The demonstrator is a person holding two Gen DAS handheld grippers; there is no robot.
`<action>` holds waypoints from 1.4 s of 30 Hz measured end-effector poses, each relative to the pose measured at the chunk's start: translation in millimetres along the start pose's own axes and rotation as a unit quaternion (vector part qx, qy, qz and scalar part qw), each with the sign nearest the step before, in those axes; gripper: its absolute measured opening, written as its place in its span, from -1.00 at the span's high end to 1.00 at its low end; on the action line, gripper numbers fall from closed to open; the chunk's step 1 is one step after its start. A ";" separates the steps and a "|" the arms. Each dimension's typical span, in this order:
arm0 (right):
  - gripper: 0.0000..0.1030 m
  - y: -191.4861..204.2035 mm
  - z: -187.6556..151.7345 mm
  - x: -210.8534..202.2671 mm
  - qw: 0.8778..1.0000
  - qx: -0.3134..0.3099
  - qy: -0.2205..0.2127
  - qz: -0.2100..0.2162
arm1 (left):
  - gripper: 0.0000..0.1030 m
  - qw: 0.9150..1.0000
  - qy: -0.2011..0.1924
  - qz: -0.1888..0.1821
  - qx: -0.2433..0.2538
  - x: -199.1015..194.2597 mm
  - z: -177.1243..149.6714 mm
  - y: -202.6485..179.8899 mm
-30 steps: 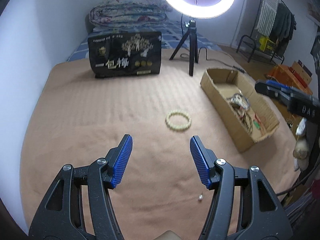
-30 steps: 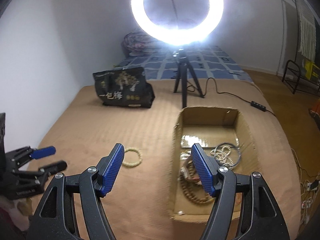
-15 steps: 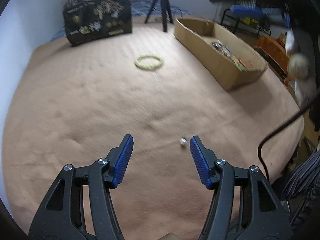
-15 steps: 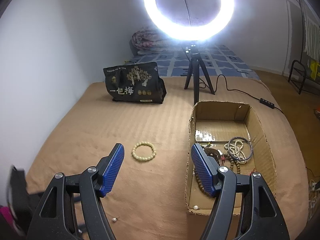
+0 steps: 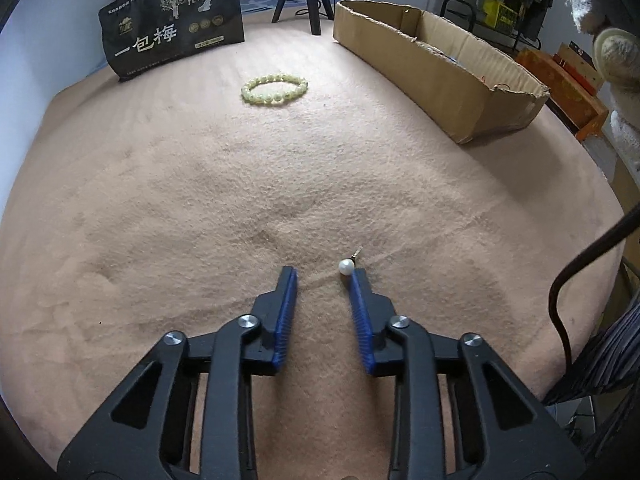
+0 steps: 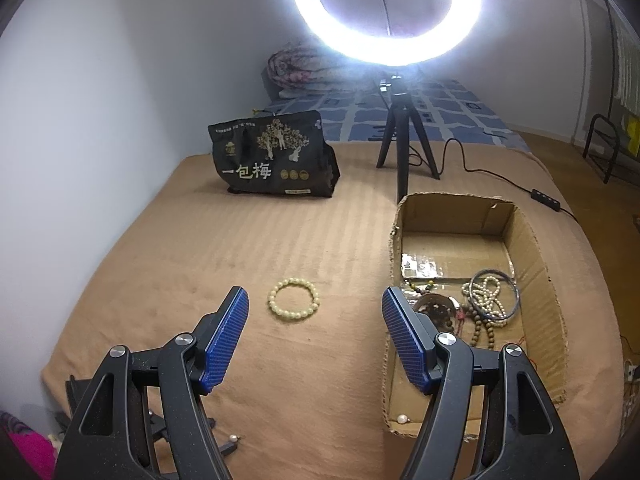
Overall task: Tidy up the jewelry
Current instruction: 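Move the left gripper to the pearl earring while the right gripper approaches the green bead bracelet, then close the left gripper on the pearl earring while the right gripper grasps the green bead bracelet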
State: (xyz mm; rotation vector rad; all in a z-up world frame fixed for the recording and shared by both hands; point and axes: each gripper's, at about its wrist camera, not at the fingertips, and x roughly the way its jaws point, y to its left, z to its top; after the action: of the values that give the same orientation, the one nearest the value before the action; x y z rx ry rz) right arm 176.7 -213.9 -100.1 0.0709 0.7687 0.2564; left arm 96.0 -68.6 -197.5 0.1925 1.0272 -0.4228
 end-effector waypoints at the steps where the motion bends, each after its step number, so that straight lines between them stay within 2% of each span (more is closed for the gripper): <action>1: -0.35 1.2 0.0 1.6 1.000 -0.001 0.002 0.001 | 0.49 1.000 -0.001 -0.002 -0.003 0.6 0.3 0.9; 8: -0.35 4.8 0.9 24.6 1.000 0.013 0.022 0.009 | 0.84 1.000 -0.006 -0.003 -0.015 5.4 2.3 8.0; 14: -0.35 4.7 0.9 34.3 0.999 0.018 0.031 0.008 | 0.91 1.000 -0.012 0.003 -0.024 6.6 2.1 18.7; 22: -0.35 4.8 0.4 38.0 0.999 0.021 0.038 0.008 | 0.90 1.000 -0.015 -0.006 -0.021 4.2 -0.2 23.3; 24: -0.35 4.2 0.9 36.1 0.999 0.021 0.036 0.009 | 0.76 1.000 -0.015 -0.008 -0.019 -0.5 -3.3 23.4; 28: -0.35 1.9 0.5 32.0 0.999 0.019 0.032 0.008 | 0.65 0.999 -0.025 -0.021 -0.032 -14.0 -9.0 24.1; 30: -0.35 0.3 0.2 31.2 0.999 0.020 0.032 0.007 | 0.50 0.998 -0.030 -0.033 -0.038 -17.8 -9.2 22.3; 38: -0.35 3.0 -1.7 31.8 0.999 0.020 0.038 0.013 | 0.50 1.000 -0.024 -0.015 -0.008 0.8 -1.8 6.3; 42: -0.35 6.8 -2.2 35.4 0.999 0.014 0.043 0.016 | 0.58 1.000 -0.024 -0.019 -0.008 1.2 -0.2 6.4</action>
State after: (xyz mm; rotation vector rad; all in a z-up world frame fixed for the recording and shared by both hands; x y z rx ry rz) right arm 198.2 -198.4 -124.6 0.0989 0.8564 0.2806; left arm 99.1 -63.1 -198.9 0.1485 0.9884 -0.4520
